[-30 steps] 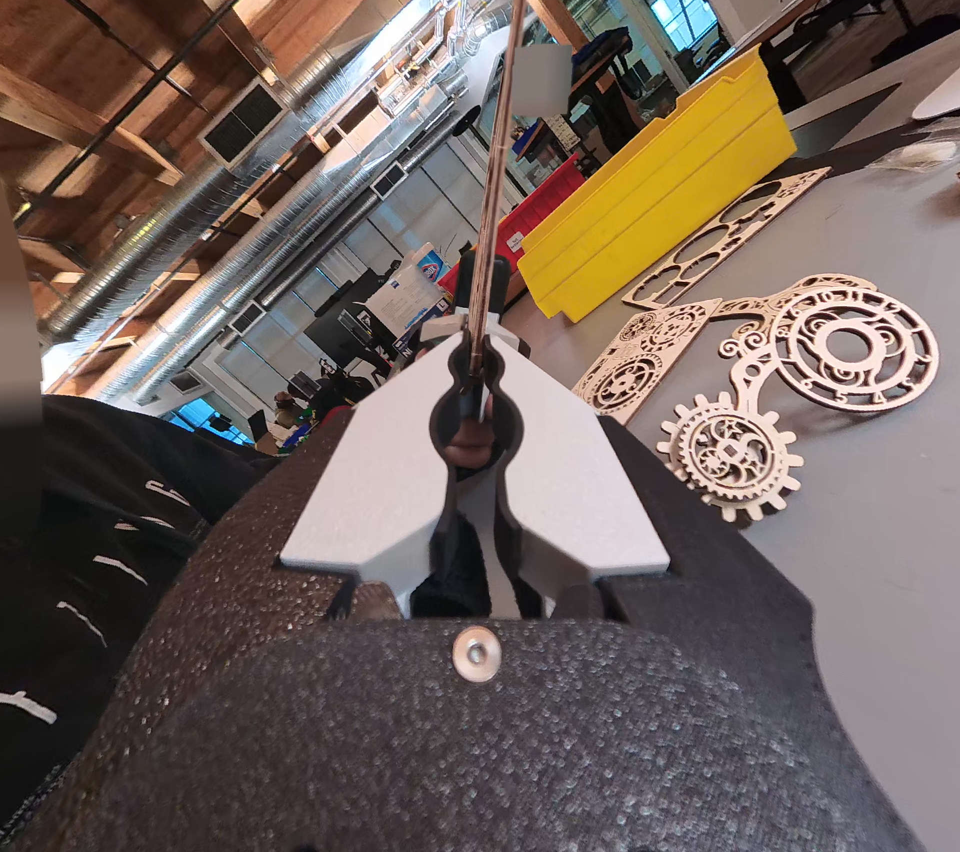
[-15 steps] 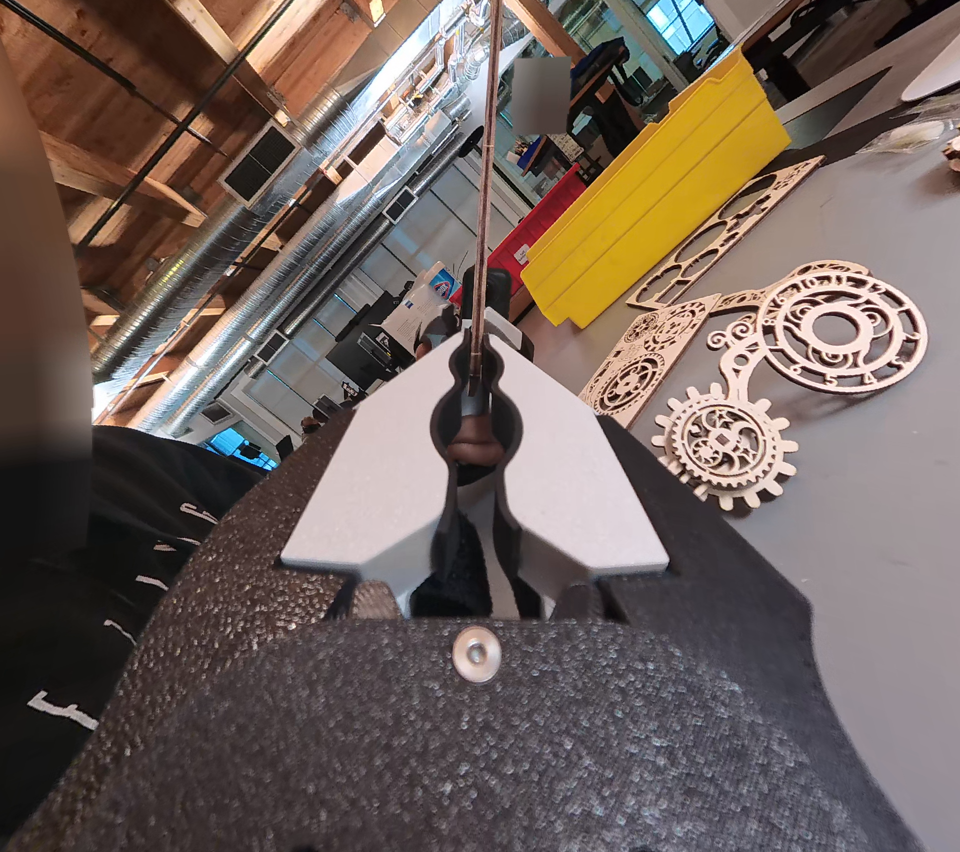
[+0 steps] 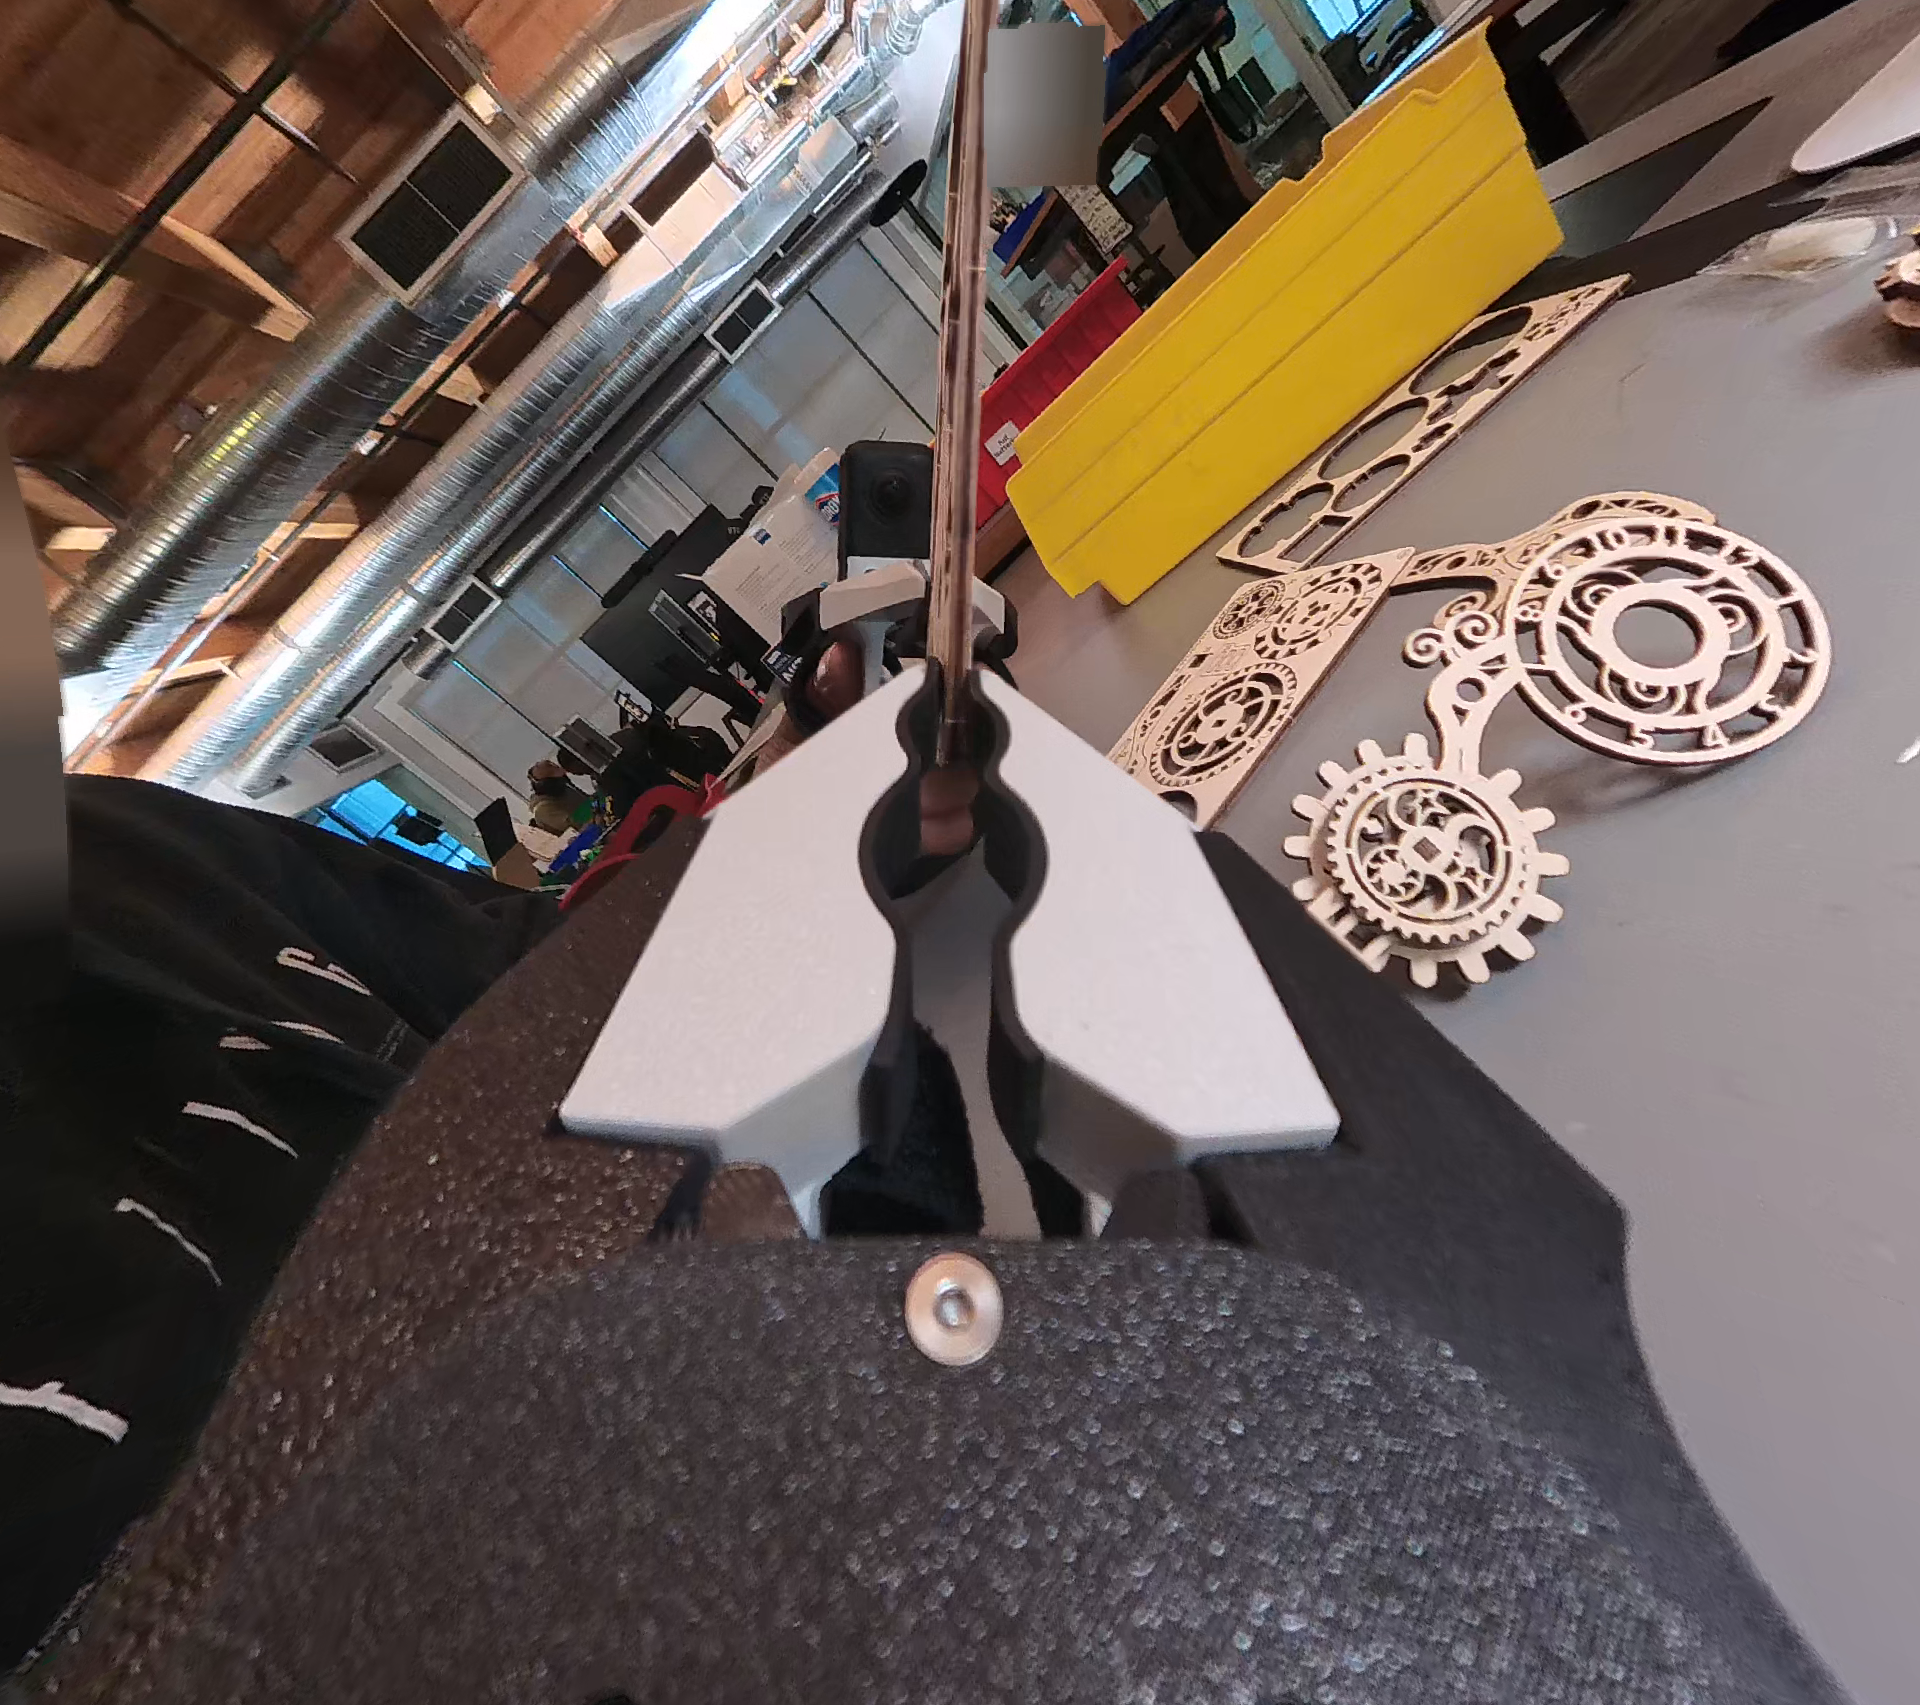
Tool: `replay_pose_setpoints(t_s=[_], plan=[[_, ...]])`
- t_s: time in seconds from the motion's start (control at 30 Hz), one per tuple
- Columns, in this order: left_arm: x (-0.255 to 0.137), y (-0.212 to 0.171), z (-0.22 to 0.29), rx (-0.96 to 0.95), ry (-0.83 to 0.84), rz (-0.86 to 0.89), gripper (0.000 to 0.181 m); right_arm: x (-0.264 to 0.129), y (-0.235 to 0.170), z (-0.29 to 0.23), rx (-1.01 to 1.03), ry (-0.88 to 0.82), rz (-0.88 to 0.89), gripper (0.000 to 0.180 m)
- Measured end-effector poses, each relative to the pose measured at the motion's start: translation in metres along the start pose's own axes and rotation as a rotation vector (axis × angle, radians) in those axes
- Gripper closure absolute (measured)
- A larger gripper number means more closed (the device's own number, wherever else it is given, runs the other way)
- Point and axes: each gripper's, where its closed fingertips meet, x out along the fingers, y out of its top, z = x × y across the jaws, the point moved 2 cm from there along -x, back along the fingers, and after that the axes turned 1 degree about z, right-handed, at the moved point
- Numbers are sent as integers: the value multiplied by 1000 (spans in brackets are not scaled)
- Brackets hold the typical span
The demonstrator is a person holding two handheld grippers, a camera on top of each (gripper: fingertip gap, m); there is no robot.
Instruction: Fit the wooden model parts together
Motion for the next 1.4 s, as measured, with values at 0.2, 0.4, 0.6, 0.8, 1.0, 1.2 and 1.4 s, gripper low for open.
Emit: replay_pose_setpoints(t_s=[0.2,0.4,0.6,0.8,1.0,1.2,1.4], plan=[[-20,23,-1,20,18,64,180,-4,5,2,-111,-61,-1,167],[-66,63,5,94,94,150,180,-9,10,9,-230,-144,-11,159],[-131,79,18,159,264,161,180,-12,8,18,-352,-222,-60,159],[-194,56,13,54,426,142,179,-11,1,17,-398,-235,-98,160],[-220,6,14,-102,471,101,179,-9,-3,16,-423,-234,-115,160],[-228,-32,1,-236,518,65,179,-6,-10,14,-483,-244,-153,160],[-238,-33,-8,-202,625,47,177,-6,-15,13,-547,-265,-191,159]])
